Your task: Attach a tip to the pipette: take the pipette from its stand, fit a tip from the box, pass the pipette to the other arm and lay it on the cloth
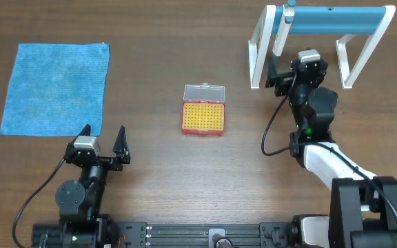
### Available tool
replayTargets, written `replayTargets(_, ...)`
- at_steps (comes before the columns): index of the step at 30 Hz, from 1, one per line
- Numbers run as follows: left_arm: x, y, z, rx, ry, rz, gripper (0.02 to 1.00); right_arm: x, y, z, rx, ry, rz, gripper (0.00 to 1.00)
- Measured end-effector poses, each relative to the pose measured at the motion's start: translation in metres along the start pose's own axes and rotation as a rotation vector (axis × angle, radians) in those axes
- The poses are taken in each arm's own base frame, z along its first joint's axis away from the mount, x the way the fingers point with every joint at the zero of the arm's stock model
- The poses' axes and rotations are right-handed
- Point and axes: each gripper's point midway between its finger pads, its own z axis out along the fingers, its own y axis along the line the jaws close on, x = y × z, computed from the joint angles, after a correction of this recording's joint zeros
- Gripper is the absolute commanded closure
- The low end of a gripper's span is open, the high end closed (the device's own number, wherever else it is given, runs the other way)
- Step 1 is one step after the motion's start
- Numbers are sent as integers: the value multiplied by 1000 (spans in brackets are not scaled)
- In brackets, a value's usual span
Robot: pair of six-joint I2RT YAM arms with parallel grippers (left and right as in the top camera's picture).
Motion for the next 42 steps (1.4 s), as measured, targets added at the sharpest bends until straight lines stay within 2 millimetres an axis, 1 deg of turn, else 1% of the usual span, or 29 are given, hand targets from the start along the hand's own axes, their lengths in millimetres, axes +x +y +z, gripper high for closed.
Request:
replayTargets(1,0,0,0,0,0,0,143,-3,-3,3,12,-5,-1,25)
replayTargets(2,0,0,0,0,0,0,143,-6,-4,10,15,-12,-1,27)
replayTargets(5,0,0,0,0,0,0,141,-4,-6,22,18,-5,-1,25)
replayTargets(8,0,0,0,0,0,0,143,-5,-16,23,76,-7,-1,27)
replayTargets(10,0,0,0,0,0,0,143,-1,-19,26,93,3,0,25)
replayTargets(12,0,0,0,0,0,0,143,9,-20,30,95,24,2,25)
replayTargets(13,0,0,0,0,0,0,141,9,-20,31,96,25,2,25)
replayTargets(15,0,0,0,0,0,0,145,2,-21,34,96,9,1,25)
replayTargets(17,0,0,0,0,0,0,141,-2,-21,42,93,-1,3,25)
replayTargets(20,0,0,0,0,0,0,143,7,-21,51,88,16,15,18)
replayTargets(24,0,0,0,0,0,0,143,7,-21,51,88,16,31,18)
replayTargets(27,0,0,0,0,0,0,143,8,-24,51,104,14,92,18)
replayTargets(29,0,0,0,0,0,0,141,7,-26,51,120,10,102,18)
replayTargets(33,0,0,0,0,0,0,143,7,-25,51,118,10,106,18)
replayTargets(37,0,0,0,0,0,0,141,18,-17,57,105,33,107,18)
replayTargets(38,0,0,0,0,0,0,143,18,-17,57,105,33,106,18)
replayTargets(40,0,0,0,0,0,0,143,11,-18,62,105,16,105,18)
replayTargets(42,0,0,0,0,0,0,143,10,-19,65,108,11,104,45)
